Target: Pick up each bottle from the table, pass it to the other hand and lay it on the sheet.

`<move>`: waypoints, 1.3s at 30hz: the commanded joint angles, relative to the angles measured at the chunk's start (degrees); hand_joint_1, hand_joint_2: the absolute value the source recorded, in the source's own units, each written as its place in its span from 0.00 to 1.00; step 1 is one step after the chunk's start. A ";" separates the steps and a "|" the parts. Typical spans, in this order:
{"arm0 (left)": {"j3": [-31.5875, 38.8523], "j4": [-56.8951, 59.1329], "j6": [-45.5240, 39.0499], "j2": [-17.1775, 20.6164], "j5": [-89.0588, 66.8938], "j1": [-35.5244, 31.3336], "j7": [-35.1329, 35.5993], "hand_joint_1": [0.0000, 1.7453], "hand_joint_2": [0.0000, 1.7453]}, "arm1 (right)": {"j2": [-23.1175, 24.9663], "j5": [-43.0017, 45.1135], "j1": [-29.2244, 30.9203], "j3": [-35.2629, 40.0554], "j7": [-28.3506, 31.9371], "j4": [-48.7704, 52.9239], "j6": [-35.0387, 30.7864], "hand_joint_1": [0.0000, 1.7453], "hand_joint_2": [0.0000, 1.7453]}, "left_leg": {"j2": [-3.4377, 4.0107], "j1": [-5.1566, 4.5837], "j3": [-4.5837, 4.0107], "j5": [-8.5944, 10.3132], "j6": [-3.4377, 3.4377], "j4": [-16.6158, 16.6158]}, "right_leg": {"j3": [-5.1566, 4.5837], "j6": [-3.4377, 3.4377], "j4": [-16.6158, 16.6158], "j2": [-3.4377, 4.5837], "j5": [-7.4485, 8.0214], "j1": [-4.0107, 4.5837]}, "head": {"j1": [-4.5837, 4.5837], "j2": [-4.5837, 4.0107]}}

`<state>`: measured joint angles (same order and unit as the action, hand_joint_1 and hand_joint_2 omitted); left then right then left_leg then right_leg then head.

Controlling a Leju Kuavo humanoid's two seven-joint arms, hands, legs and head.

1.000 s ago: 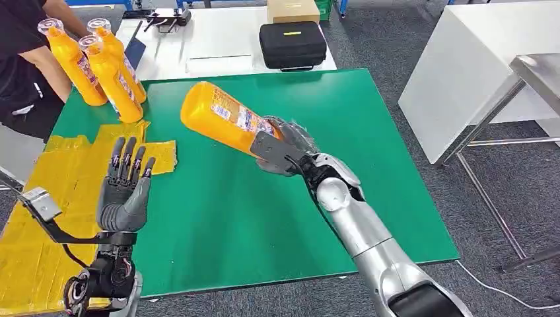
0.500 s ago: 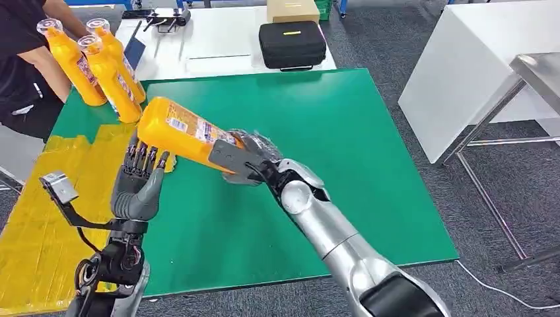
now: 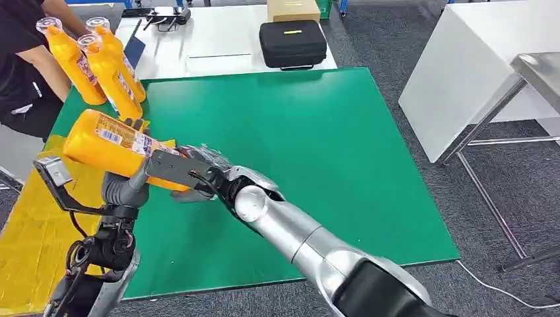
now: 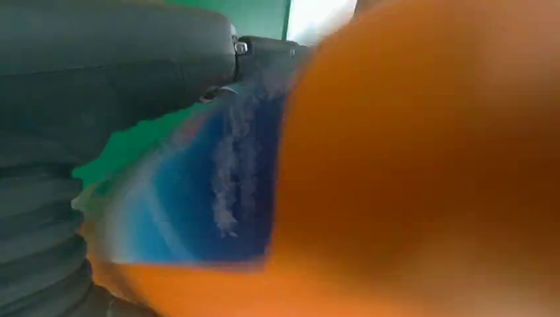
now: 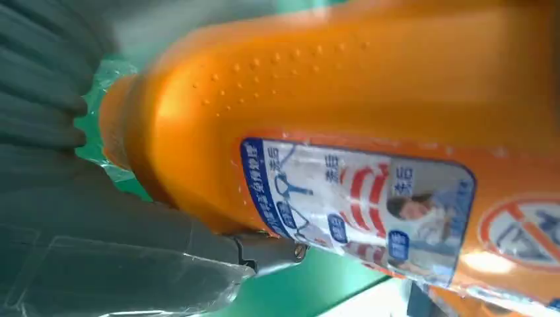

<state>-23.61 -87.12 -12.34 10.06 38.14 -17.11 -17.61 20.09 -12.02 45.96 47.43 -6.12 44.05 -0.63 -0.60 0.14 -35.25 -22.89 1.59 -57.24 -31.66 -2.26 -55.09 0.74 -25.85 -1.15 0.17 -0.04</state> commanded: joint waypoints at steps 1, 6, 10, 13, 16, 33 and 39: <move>-4.54 5.51 -3.16 8.15 3.47 -5.49 -1.62 0.00 1.00 | -0.09 7.10 7.33 22.86 -0.55 -4.60 -0.41 1.00 1.00 | 0.13 0.02 0.25 -0.10 -0.12 0.01 | 0.22 0.15 -0.01 0.03 -0.09 0.03 | 0.00 0.00; -5.98 6.26 -3.62 9.37 4.80 -7.31 -1.37 0.00 1.00 | -0.09 8.15 7.02 26.19 -1.13 -4.57 -0.18 1.00 1.00 | -0.03 0.06 0.26 -0.11 -0.15 0.00 | 0.26 0.19 0.00 -0.15 -0.15 0.08 | -0.02 0.00; -8.77 6.81 -5.41 9.67 6.55 -8.94 -4.00 0.85 1.00 | -0.09 10.24 7.02 29.01 -0.96 -5.92 -0.01 1.00 1.00 | -0.07 0.07 0.24 -0.09 -0.13 0.00 | 0.26 0.16 0.02 -0.19 -0.13 0.08 | 0.00 0.00; -9.13 6.71 -6.08 10.32 6.84 -8.80 -4.99 1.00 1.00 | -0.09 10.85 7.17 29.22 -0.61 -6.64 -0.12 1.00 1.00 | -0.08 0.04 0.08 -0.01 -0.07 0.02 | 0.08 0.10 0.04 -0.16 -0.06 0.04 | 0.00 0.00; -8.68 5.57 -6.19 10.92 7.69 -7.16 -6.21 1.00 1.00 | -0.09 11.37 7.03 28.93 -0.20 -7.51 -0.38 1.00 1.00 | -0.06 0.06 0.18 -0.06 -0.12 0.02 | 0.18 0.15 0.04 -0.17 -0.10 0.06 | 0.00 0.00; -6.09 2.22 -6.76 11.01 5.43 -2.35 -8.89 1.00 1.00 | -0.09 7.70 5.07 22.10 4.81 -12.12 -4.46 0.00 0.00 | -0.07 0.08 0.46 -0.17 -0.17 0.07 | 0.50 0.24 0.13 -0.24 -0.21 0.10 | 0.00 0.00; 4.69 3.59 -27.64 9.89 -26.73 2.82 -17.79 1.00 1.00 | -11.88 -1.74 -2.37 -6.20 7.57 11.11 -1.08 0.00 0.00 | -0.12 0.07 0.04 -0.03 -0.07 -0.01 | 0.08 0.10 0.07 -0.26 -0.09 0.08 | -0.02 0.00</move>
<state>-29.18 -86.07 -25.94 20.83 33.76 -16.36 -29.84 19.11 -6.70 50.59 66.35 1.18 35.88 -6.51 -0.53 0.14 -35.31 -22.88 1.59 -57.25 -31.84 -2.26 -55.09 0.75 -25.84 -1.16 0.15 -0.04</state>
